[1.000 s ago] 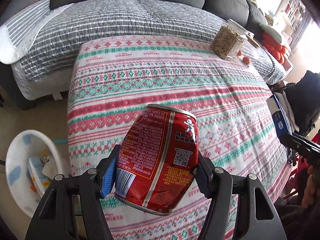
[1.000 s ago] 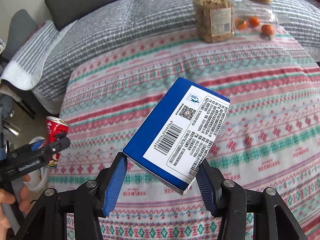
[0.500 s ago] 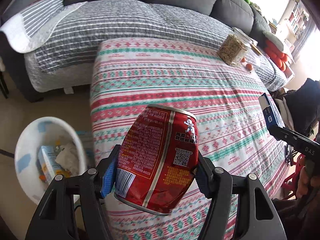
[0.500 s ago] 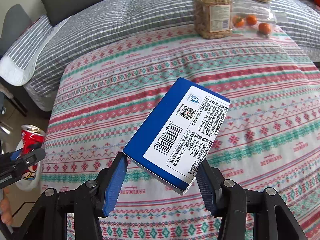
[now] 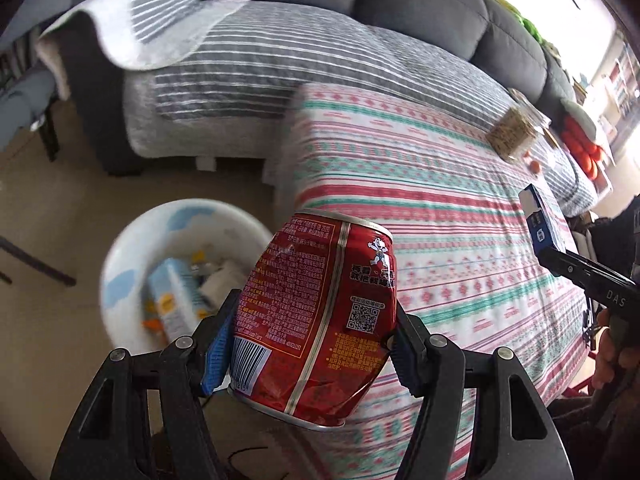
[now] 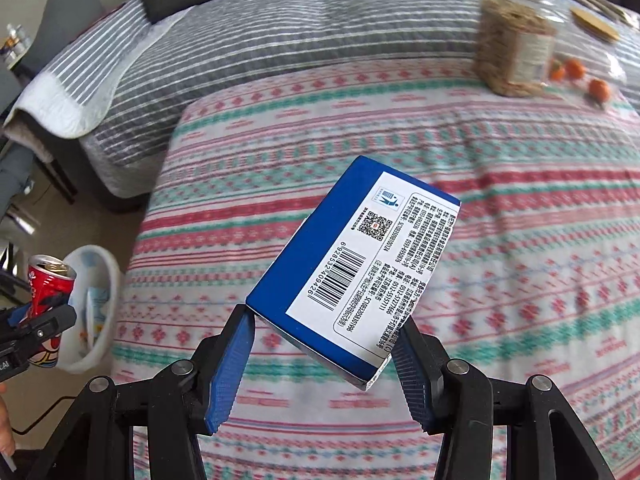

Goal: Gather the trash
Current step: 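Drop the red can into the bin with the left gripper while the right carries the box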

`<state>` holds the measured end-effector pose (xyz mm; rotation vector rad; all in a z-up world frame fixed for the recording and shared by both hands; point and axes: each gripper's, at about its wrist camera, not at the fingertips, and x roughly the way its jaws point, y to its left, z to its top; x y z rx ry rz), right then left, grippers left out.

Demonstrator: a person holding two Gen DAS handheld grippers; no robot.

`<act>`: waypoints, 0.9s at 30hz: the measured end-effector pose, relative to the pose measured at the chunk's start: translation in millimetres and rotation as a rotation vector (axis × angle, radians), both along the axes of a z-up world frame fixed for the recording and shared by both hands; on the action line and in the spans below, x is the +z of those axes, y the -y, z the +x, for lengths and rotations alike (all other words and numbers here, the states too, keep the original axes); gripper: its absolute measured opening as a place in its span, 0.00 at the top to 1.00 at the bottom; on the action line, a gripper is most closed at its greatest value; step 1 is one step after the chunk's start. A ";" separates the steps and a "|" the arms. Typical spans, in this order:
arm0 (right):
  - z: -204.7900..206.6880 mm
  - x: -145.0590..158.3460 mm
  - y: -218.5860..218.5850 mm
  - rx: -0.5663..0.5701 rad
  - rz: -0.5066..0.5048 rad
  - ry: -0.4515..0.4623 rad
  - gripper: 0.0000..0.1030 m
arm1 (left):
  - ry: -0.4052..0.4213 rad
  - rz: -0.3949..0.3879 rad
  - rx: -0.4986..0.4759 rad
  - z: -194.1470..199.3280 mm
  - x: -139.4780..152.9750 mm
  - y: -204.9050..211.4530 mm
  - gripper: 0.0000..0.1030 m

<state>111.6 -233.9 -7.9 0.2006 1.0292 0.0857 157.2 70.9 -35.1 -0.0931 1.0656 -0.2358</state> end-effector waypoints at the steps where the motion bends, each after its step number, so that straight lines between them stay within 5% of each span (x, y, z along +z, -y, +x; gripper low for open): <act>1: 1.6 0.0 -7.1 0.012 -0.003 0.002 0.43 | -0.002 0.002 0.014 -1.1 -1.0 -8.8 0.33; 13: 19.3 -12.7 -92.7 0.161 -0.010 -0.004 0.43 | -0.054 -0.032 0.182 -4.4 -10.2 -97.5 0.33; 21: 27.1 -22.7 -138.6 0.234 -0.016 0.006 0.43 | -0.060 -0.063 0.193 12.2 -17.9 -110.5 0.32; 24: 29.5 -24.9 -152.5 0.257 -0.009 0.010 0.43 | -0.034 -0.006 0.211 11.8 -13.9 -110.7 0.16; 27: 31.7 -24.6 -165.4 0.281 -0.019 0.020 0.43 | -0.018 0.046 0.237 6.8 -9.0 -117.7 0.14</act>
